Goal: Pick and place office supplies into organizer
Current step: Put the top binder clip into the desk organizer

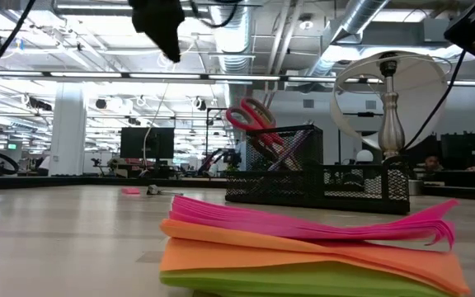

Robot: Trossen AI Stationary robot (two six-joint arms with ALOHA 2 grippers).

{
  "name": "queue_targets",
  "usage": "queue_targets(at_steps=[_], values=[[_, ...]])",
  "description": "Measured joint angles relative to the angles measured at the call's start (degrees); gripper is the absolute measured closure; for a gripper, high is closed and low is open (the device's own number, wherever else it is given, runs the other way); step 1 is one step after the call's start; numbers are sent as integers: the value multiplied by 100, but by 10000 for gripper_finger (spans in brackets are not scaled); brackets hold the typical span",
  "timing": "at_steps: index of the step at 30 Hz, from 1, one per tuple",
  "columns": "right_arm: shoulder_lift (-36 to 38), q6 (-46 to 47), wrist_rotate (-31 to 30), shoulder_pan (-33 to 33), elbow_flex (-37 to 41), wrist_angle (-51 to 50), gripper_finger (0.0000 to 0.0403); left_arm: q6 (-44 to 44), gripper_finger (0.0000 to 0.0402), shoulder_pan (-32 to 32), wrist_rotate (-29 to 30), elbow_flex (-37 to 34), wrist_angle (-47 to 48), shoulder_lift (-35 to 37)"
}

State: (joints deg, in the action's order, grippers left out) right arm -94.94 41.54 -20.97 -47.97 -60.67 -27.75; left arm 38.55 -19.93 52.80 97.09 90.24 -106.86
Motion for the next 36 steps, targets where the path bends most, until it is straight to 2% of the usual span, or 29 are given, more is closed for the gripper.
queue_targets(at_steps=[5,8,11,14,17,21,23,25,28,32,36], values=[[0,37,-7,0,0,31,322,-181,234,-34,92,-1069,-568,452],[0,195,-9,0,-2,83,322,152,234,-29,73,-1934,-721,767],[0,160,-8,-17,0,100,322,250,234,-17,-177,-2856,-1320,1286],[0,150,-8,-15,0,100,322,-278,234,-32,-784,-3779,-2719,2004],[0,22,-8,12,-1,106,322,-1323,234,30,-1512,-4654,-4523,2893],[0,-338,-4,74,-1,128,322,-2669,234,412,-2688,-5715,-6730,4078],[0,-476,2,106,-2,127,322,-2974,234,692,-2997,-6181,-7432,4543],[0,-596,7,147,-2,129,322,-2808,234,962,-3159,-6606,-7935,4861],[0,-734,11,200,-2,129,322,-1881,234,1197,-3432,-7122,-8337,5082],[0,-945,28,246,-1,124,322,-1059,234,1320,-3290,-7576,-8401,5037],[0,-1265,83,292,0,125,322,-1171,234,1431,-3289,-7728,-8447,4819]])
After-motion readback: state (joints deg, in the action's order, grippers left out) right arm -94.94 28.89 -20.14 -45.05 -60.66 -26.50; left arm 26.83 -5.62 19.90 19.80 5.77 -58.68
